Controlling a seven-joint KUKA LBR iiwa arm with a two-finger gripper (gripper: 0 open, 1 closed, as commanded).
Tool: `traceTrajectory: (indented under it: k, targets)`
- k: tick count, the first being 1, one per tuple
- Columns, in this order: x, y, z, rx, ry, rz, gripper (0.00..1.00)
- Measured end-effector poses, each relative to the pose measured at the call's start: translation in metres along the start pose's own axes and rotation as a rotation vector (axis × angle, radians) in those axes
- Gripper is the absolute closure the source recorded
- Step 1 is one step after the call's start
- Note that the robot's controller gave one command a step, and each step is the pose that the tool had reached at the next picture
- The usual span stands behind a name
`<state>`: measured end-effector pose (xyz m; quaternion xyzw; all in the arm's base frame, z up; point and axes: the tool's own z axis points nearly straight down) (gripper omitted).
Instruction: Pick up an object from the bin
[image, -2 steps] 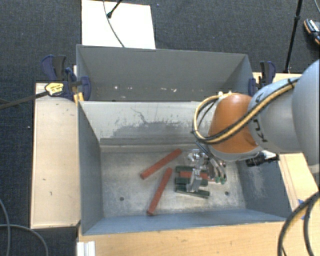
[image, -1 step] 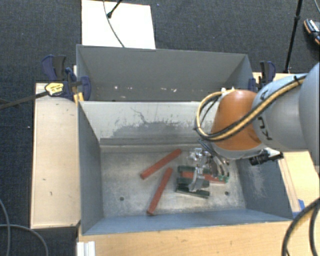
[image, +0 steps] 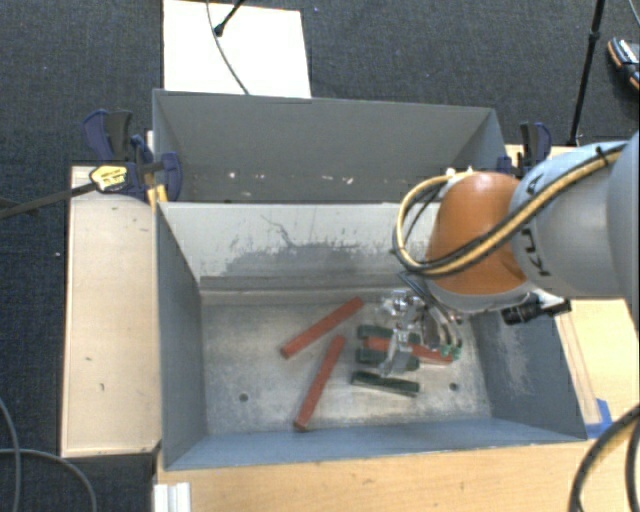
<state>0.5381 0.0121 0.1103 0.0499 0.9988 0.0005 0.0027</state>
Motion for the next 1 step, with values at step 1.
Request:
traceTrajectory:
  k: [1]
  targets:
    - [0.0016,-0.0002,-0.011,0.001,0.007,-0.002,1.0]
